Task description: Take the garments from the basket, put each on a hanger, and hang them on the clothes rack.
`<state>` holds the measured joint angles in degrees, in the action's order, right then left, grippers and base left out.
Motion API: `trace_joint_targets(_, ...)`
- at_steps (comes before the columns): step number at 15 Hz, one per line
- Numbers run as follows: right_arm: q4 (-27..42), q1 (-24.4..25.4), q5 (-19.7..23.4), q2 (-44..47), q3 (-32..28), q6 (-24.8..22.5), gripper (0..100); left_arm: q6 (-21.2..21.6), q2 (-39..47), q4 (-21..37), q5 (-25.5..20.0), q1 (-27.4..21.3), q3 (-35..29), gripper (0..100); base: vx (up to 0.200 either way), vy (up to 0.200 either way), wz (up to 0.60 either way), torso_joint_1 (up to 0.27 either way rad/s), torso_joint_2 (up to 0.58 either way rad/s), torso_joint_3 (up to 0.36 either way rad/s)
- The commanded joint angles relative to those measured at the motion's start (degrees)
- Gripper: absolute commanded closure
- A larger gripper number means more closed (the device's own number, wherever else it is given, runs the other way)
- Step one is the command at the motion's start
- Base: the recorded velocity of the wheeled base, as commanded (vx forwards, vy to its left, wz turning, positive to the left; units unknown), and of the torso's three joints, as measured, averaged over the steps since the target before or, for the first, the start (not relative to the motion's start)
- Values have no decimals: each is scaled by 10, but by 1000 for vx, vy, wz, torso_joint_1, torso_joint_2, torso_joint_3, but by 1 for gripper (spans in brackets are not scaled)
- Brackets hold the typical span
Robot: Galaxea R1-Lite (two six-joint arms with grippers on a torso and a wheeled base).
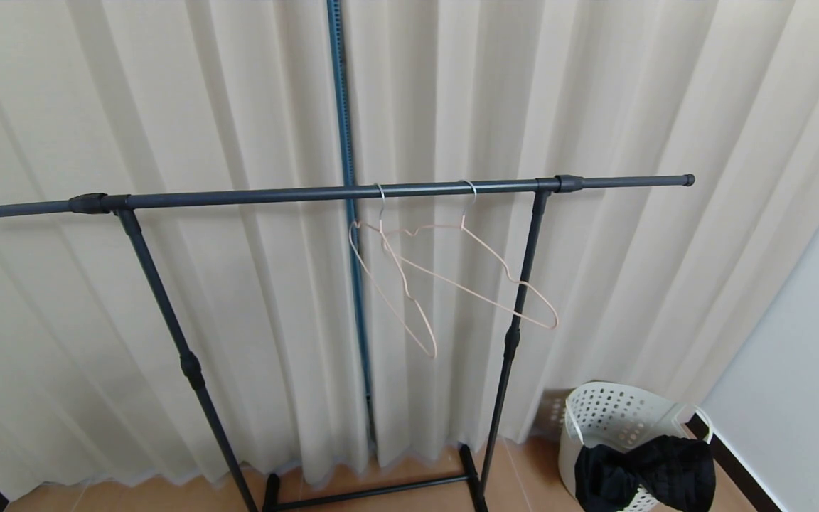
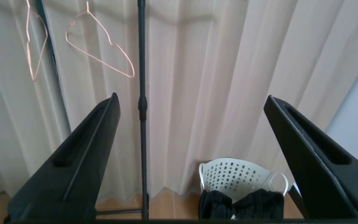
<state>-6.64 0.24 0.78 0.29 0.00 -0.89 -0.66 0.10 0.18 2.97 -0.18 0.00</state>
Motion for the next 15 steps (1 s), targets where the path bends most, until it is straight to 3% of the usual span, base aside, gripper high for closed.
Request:
trace_joint_targets(1, 0, 0, 0, 0, 0, 0, 0, 0, 0, 0, 0, 0, 0, 0, 0, 0, 0, 0, 0, 0)
trace_joint_targets(15, 0, 0, 0, 0, 0, -1, 0, 0, 1, 3, -2, -1, -2, 0, 0, 0, 0, 0, 0, 0)
